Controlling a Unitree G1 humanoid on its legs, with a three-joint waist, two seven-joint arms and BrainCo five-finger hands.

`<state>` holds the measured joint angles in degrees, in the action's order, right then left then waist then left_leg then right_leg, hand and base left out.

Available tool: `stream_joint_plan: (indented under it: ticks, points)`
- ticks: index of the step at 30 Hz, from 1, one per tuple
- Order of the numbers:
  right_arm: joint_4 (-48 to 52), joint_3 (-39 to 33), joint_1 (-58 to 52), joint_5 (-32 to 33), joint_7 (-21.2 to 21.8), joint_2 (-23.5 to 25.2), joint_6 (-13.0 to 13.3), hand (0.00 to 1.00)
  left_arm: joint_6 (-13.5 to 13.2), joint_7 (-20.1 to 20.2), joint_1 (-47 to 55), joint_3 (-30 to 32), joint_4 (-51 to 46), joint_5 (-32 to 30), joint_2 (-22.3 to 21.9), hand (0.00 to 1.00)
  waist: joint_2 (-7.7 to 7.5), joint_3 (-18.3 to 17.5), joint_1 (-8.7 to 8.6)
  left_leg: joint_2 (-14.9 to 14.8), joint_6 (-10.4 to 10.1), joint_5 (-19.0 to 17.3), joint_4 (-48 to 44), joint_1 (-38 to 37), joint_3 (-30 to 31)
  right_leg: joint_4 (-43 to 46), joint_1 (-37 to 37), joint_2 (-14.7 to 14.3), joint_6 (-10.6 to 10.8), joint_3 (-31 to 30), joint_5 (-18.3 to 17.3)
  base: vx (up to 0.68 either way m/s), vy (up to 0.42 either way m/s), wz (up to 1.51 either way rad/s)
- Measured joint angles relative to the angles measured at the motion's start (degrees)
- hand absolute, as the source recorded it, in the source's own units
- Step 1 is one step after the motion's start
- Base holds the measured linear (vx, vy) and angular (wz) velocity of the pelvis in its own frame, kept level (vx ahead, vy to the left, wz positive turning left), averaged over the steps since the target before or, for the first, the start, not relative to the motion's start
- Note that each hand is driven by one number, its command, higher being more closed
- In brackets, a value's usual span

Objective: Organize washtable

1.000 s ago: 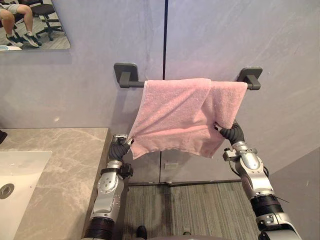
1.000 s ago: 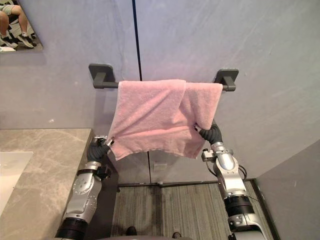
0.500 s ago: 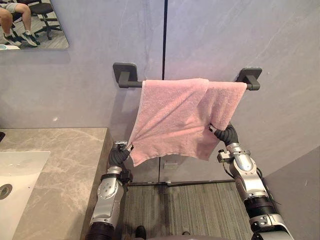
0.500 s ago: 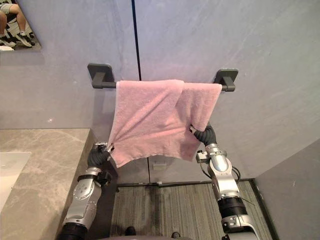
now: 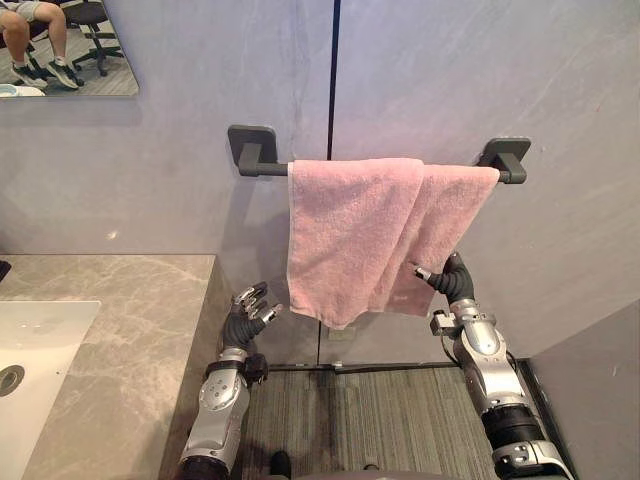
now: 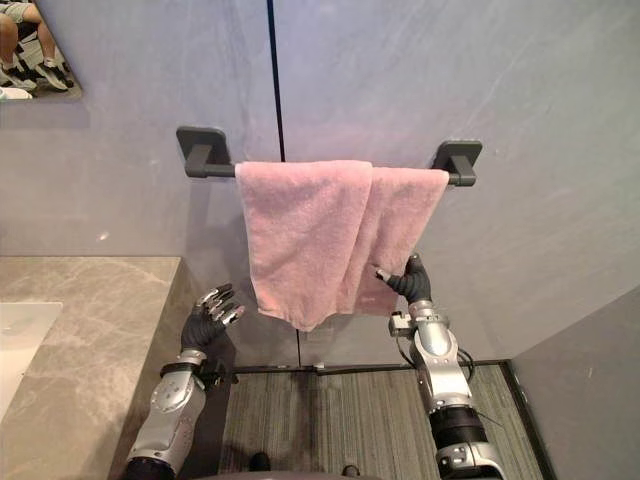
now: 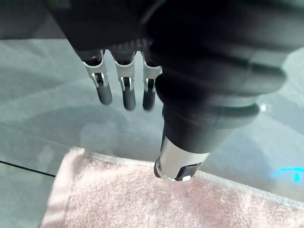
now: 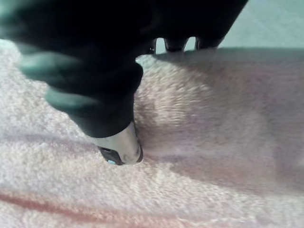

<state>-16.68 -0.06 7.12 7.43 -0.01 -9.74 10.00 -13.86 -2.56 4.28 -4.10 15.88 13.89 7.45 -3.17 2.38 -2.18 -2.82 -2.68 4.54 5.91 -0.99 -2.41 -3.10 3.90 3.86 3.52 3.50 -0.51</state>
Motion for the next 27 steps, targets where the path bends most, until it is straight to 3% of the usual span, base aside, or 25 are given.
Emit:
stream_joint_plan:
  ticks: [12, 14, 15, 16, 20, 22, 24, 25, 27]
  points:
    - [0.00, -7.00, -7.03, -1.57, -2.99, 4.35, -1.54, 0.00, 0.81, -0.14, 3.82, 1.56, -4.23, 0.24, -0.42, 0.00, 0.33, 0.21, -0.02, -0.16, -0.10, -0.08, -0.27, -0.60, -0.42, 0.03, 0.41, 0.04, 0.04, -0.39, 0.07, -0.01, -0.002, -0.01]
    - [0.12, -8.82, -7.89, -2.77, -3.96, 4.44, -1.57, 0.00, 0.75, -0.36, 3.88, 2.89, -7.77, 0.27, -0.48, 0.00, 0.56, 0.30, -0.07, -0.21, -0.13, -0.15, -0.25, -0.78, -0.70, 0.07, 0.44, 0.01, 0.04, -0.65, 0.06, -0.03, -0.009, -0.10]
    - [8.87, -14.80, -10.09, -6.14, -6.28, 4.67, -1.81, 0.00, 0.39, -1.57, 4.43, 7.43, -17.86, 0.28, -2.32, 0.00, 1.20, 0.68, -0.26, -0.08, -0.12, -0.31, -0.08, -0.91, -1.11, 0.34, 0.21, 0.04, 0.10, -0.68, 0.02, -0.01, -0.005, -0.11]
    - [10.85, -16.25, -10.08, -7.01, -6.86, 4.62, -1.66, 0.00, -0.42, -1.68, 4.50, 8.34, -19.95, 0.28, -2.52, 0.00, 1.20, 0.68, -0.25, -0.09, -0.10, -0.30, -0.28, -1.05, -1.15, 0.64, 0.20, 0.04, 0.10, -0.67, 0.00, 0.01, -0.006, -0.09]
    - [12.45, -18.19, -10.01, -8.05, -7.61, 4.67, -1.67, 0.00, -1.37, -2.58, 4.49, 9.48, -21.53, 0.33, -2.62, 0.00, 1.23, 0.69, -0.23, -0.04, -0.09, -0.32, -0.29, -1.34, -1.22, 0.92, 0.32, 0.10, 0.12, -0.67, -0.09, 0.00, 0.000, 0.00]
    - [21.82, -19.59, -10.05, -8.04, -7.66, 4.78, -2.62, 0.00, -0.33, -2.94, 4.76, 10.17, -32.45, 0.80, -2.59, 0.00, 1.43, 0.92, -0.23, 0.01, -0.02, -0.41, -0.29, -1.37, -1.33, 0.94, 0.27, 0.17, 0.16, -0.70, -0.12, -0.04, -0.004, -0.03]
    - [29.21, -20.15, -9.71, -7.53, -7.84, 4.22, -0.01, 0.00, -2.86, -3.28, 4.54, 11.39, -40.99, 0.71, -1.97, 0.00, 1.63, 0.91, -0.25, 0.01, 0.03, -0.57, -0.29, -1.67, -1.70, 1.01, 0.34, 0.19, 0.18, -1.01, -0.13, -0.02, -0.001, -0.10]
    - [33.88, -20.25, -9.13, -7.09, -7.77, 3.13, 2.71, 0.00, -5.60, -3.80, 3.73, 11.56, -45.80, 0.71, -0.79, 0.00, 1.78, 0.78, -0.22, 0.01, 0.11, -0.64, -0.30, -1.99, -1.99, 1.02, 0.51, 0.21, 0.18, -1.33, -0.13, 0.00, -0.002, -0.10]
    - [37.86, -19.68, -7.88, -6.22, -7.53, 1.85, 4.62, 0.00, -7.21, -3.83, 2.32, 11.46, -48.58, 0.73, 0.69, 0.00, 1.85, 0.75, -0.22, 0.06, 0.12, -0.63, -0.31, -2.34, -2.04, 1.03, 0.83, 0.25, 0.19, -1.40, -0.12, 0.00, -0.002, -0.03]
